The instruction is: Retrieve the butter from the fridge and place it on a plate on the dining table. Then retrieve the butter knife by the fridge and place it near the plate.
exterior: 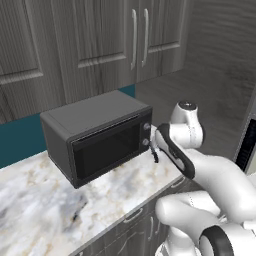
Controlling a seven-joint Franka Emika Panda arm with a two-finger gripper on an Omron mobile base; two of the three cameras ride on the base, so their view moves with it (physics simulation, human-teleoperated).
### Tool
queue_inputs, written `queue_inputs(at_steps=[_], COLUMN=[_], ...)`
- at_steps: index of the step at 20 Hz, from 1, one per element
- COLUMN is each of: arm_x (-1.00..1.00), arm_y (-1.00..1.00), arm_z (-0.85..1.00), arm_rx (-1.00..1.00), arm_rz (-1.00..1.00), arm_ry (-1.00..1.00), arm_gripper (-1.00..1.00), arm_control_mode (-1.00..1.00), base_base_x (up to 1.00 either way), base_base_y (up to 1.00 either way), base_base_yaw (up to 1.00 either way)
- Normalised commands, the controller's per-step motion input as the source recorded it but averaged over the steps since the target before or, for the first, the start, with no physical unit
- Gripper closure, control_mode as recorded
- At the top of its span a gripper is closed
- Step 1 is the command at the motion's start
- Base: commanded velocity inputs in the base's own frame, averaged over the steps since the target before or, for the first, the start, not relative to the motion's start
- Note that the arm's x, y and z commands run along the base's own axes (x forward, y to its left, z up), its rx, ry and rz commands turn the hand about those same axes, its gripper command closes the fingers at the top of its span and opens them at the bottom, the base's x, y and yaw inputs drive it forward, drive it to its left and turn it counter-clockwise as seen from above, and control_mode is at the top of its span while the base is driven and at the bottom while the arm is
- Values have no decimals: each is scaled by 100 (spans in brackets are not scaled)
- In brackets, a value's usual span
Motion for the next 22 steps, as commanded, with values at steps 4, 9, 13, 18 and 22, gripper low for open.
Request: queue_inputs(at_steps=[4, 9, 13, 18, 22], arm_x=[24, 36, 29, 26, 28], arm_y=[0, 0, 0, 0, 0], arm_z=[-23, -36, -30, -28, -27], arm_rx=[0, 0, 0, 0, 0], arm_rz=[1, 0, 0, 0, 0], arm_ry=[0, 0, 0, 0, 0], arm_gripper=[-100, -100, -100, -100, -100], arm_control_mode=[-100, -100, -100, -100, -100], base_base_x=[0, 0, 0, 0, 0], base_base_y=[0, 0, 0, 0, 0], base_base_yaw=[0, 0, 0, 0, 0])
